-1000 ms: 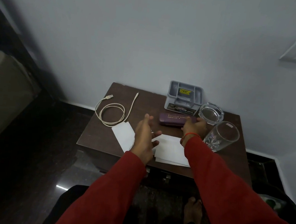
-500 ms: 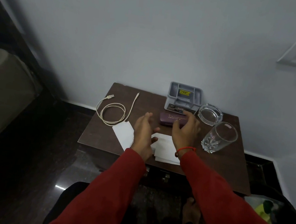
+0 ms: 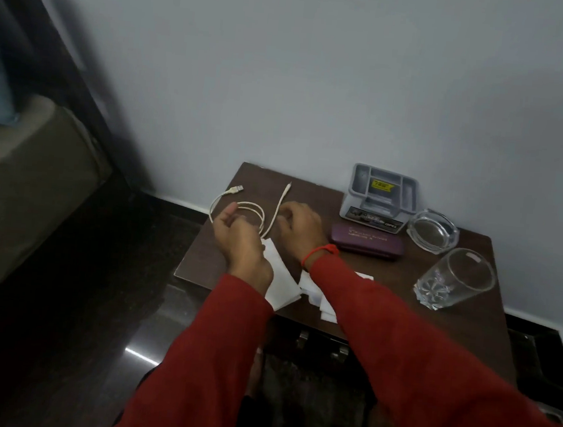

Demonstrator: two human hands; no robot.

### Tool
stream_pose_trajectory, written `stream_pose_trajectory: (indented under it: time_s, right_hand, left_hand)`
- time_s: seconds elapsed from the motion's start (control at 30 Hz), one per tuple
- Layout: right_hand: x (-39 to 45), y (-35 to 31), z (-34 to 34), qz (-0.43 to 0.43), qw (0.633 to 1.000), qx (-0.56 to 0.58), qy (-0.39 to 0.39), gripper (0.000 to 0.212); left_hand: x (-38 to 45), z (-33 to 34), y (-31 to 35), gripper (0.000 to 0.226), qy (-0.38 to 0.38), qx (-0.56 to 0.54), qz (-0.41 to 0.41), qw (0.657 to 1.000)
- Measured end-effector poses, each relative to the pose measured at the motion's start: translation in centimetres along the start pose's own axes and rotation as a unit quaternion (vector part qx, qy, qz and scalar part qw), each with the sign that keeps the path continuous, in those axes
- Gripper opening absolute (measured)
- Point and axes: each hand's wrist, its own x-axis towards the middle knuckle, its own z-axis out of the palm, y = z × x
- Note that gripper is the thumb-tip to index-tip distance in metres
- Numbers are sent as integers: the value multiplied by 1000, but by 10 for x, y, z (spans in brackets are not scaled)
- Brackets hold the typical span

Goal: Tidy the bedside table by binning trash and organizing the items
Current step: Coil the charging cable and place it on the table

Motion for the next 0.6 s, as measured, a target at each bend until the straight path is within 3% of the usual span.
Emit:
stream_pose_trajectory:
  time_s: [0.17,0.37,0.5,0.6]
  right_hand:
    - [36,-16,32,106,990,-70,-59,51]
    - [59,-25,52,98,987,-103,-71,34]
    - [71,-26,51,108,994,-3,2,23]
    - [69,-32,36,52,991,74,102,13]
  left_hand:
    - [0,2,-4,39,-26,0,-34,999]
    - [11,6,-8,34,-32,-23,-44,998]
    - [10,6,-7,28,-24,-23,-28,999]
    - [8,5,-6,22,-23,-19,5,1000]
